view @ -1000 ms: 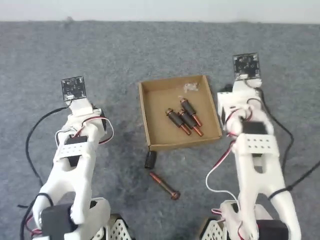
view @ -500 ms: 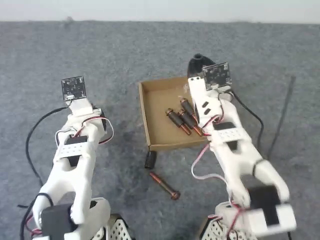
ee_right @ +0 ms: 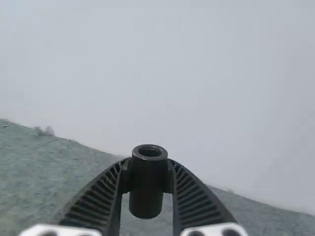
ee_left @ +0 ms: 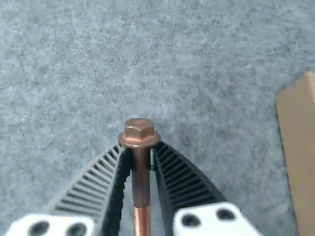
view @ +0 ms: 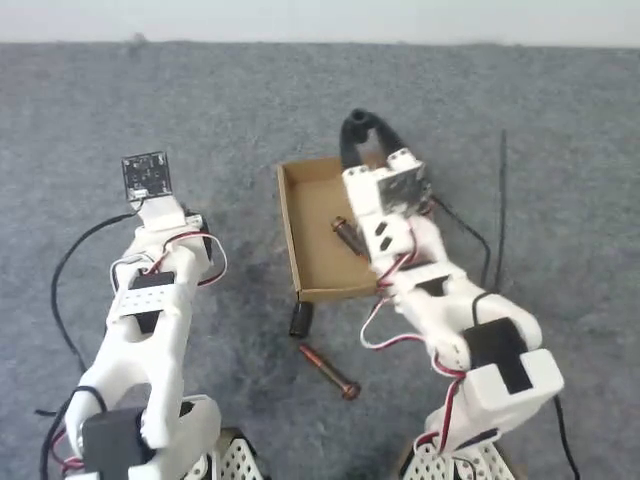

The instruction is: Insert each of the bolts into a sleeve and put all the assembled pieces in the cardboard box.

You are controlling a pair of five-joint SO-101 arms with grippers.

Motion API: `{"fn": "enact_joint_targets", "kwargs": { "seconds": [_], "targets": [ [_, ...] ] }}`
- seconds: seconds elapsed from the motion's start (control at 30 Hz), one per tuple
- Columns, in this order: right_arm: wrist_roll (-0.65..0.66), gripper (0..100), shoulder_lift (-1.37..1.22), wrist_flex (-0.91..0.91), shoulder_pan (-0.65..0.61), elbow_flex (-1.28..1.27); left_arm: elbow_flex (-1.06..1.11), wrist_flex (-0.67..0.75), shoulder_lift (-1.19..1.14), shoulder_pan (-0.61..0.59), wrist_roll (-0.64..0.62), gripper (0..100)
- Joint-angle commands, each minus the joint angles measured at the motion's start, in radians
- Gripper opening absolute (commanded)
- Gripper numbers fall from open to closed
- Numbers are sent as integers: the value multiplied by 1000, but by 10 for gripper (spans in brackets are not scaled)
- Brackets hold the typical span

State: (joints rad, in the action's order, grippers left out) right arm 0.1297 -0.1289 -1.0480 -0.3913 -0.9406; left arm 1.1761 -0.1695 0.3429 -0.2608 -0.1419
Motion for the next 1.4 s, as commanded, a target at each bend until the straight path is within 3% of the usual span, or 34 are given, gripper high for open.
{"fn": "enact_joint_targets", "kwargs": {
  "seconds": [0.0, 0.77, 1.37],
  "targets": [
    [11, 5, 4, -88, -65, -49, -61, 34, 3, -2, -5, 12],
    [-28, 5, 10, -622, -283, -655, -59, 35, 2, -2, -5, 12],
    [-28, 5, 1, -628, -343, -724, -58, 35, 6, 0, -5, 12]
  ]
}}
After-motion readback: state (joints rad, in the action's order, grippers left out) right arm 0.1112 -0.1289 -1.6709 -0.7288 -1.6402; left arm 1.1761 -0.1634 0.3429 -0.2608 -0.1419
